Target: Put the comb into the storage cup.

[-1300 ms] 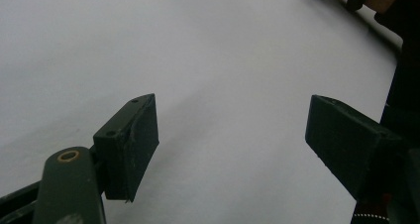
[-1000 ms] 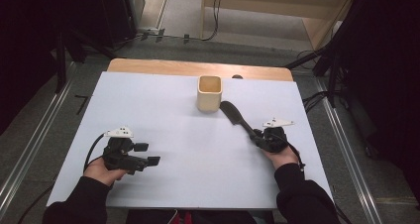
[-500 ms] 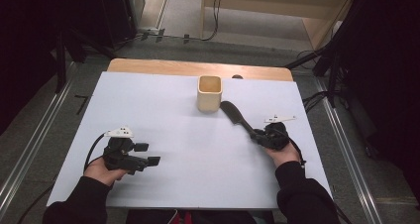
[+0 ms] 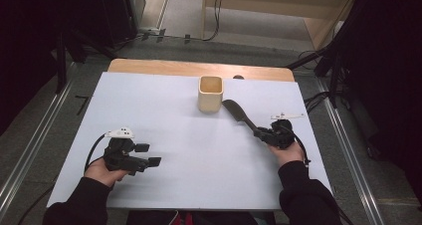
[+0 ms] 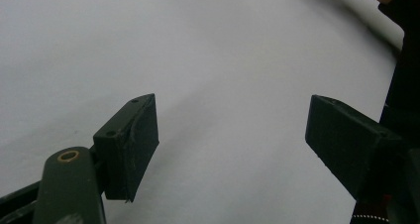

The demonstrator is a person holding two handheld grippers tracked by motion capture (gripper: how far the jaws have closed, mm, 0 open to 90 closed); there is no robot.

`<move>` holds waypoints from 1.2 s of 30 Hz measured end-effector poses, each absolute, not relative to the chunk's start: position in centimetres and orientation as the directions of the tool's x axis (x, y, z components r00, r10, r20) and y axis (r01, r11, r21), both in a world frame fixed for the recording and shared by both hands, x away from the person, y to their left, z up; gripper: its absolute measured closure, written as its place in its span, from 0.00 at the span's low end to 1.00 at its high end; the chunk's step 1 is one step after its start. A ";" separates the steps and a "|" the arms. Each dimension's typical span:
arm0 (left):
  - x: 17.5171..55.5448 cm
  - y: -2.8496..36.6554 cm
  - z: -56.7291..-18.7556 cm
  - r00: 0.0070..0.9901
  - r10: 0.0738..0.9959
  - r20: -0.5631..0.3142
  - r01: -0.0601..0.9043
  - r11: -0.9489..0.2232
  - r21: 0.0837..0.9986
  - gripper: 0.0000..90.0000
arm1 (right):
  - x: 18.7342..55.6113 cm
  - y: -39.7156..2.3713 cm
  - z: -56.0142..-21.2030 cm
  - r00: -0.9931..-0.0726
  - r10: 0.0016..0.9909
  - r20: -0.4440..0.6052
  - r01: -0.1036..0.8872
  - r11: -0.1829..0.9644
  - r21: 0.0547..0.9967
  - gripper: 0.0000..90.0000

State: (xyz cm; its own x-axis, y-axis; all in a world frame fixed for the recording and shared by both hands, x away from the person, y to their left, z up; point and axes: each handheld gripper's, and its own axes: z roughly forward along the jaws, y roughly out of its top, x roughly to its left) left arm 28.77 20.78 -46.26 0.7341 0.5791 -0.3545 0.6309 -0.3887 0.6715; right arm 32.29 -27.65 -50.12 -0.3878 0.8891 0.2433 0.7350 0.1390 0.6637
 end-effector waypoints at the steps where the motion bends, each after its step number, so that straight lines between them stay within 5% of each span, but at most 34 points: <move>1: 28.8 20.8 -46.3 0.734 0.579 -0.355 0.631 -0.388 0.671 0.23 | 32.3 -27.7 -50.0 -0.384 0.890 0.244 0.733 0.133 0.667 0.78; 36: 30.5 17.9 -44.1 0.709 0.562 -0.426 0.675 -0.368 0.639 0.25 | 29.7 -27.2 -45.5 -0.197 0.945 0.259 0.715 -0.043 0.698 0.78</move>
State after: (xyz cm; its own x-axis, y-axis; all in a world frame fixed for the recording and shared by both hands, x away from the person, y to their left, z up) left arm 30.52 17.86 -44.11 0.7093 0.5618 -0.4258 0.6753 -0.3683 0.6390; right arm 29.67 -27.24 -45.49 -0.1970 0.9455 0.2594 0.7146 -0.0427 0.6983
